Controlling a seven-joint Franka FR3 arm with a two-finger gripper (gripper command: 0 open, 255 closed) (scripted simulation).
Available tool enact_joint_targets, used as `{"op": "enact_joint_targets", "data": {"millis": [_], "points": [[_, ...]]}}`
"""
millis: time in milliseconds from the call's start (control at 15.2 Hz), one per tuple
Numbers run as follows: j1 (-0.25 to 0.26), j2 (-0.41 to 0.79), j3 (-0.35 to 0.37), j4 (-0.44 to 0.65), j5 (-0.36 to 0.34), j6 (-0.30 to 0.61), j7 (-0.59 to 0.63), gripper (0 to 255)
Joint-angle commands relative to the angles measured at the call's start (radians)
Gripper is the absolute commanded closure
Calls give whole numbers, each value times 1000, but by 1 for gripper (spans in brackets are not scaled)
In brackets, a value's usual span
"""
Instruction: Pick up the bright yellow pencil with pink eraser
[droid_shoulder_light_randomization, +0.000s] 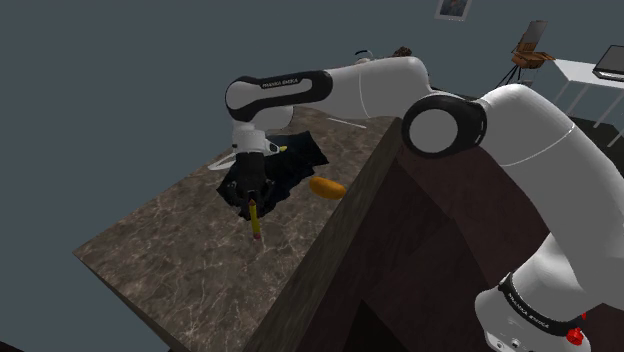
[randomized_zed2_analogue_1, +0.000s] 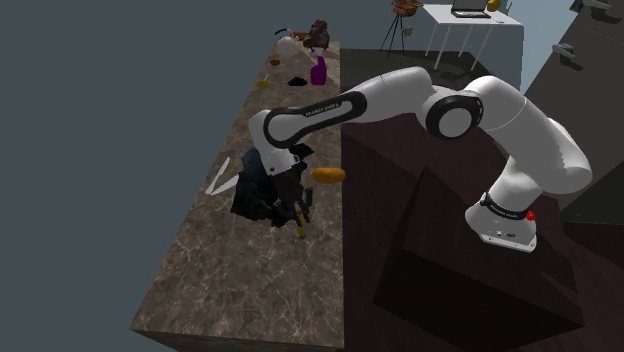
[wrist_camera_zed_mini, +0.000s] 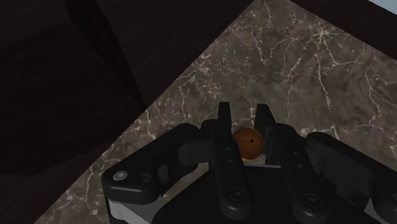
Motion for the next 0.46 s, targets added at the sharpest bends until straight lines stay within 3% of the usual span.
{"op": "enact_joint_targets", "data": {"millis": [0,396], "points": [[1,-8,3,16,2,-20,13,255],[-1,-29,8,30,6,-51,31,255]]}}
